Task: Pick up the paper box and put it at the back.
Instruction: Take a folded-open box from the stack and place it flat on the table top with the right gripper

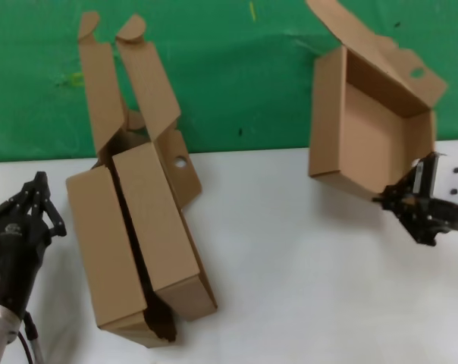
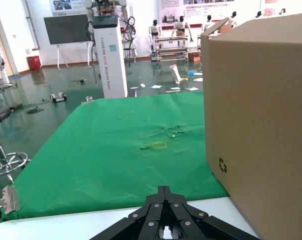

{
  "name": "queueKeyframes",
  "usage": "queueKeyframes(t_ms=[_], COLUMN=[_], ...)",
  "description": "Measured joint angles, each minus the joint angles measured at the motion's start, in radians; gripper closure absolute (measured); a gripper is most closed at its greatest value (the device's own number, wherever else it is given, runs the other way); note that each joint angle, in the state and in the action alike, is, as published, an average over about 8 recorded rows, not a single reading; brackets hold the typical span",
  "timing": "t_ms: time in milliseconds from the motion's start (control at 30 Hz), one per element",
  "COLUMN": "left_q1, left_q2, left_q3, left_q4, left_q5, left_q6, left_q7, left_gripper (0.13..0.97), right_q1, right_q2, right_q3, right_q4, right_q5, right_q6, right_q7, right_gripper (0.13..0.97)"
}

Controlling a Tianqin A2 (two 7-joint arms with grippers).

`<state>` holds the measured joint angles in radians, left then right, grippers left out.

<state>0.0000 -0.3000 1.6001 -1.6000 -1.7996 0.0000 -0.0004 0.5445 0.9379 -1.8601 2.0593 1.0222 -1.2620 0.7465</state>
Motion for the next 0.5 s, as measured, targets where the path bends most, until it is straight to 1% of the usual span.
queueKeyframes(t_ms=[100,233,367,500], left_q1=[0.000,0.000,0.000,0.000], left_q2=[0.000,0.000,0.000,0.000], left_q3=[0.000,0.000,0.000,0.000], left_q4=[0.000,0.000,0.000,0.000], left_q5=[0.000,0.000,0.000,0.000], left_q6=[0.000,0.000,0.000,0.000], left_q7=[0.000,0.000,0.000,0.000], left_gripper=[0.954,0.954,0.954,0.954], right_q1=[0.043,0.077,0.111,0.167], right_q2=[-0.021,-0.045,-0.073,-0.120], right_q3=[-0.025,-0.044,-0.066,-0.104], right_q4=[-0.002,-0.013,-0.042,-0.093], right_q5=[-0.055,-0.091,-0.125,-0.192], right_q6=[-0.063,-0.109,-0.136,-0.159], right_q7=[0.030,0.043,0.034,0.010], right_gripper=[0.946,0.946,0.946,0.946])
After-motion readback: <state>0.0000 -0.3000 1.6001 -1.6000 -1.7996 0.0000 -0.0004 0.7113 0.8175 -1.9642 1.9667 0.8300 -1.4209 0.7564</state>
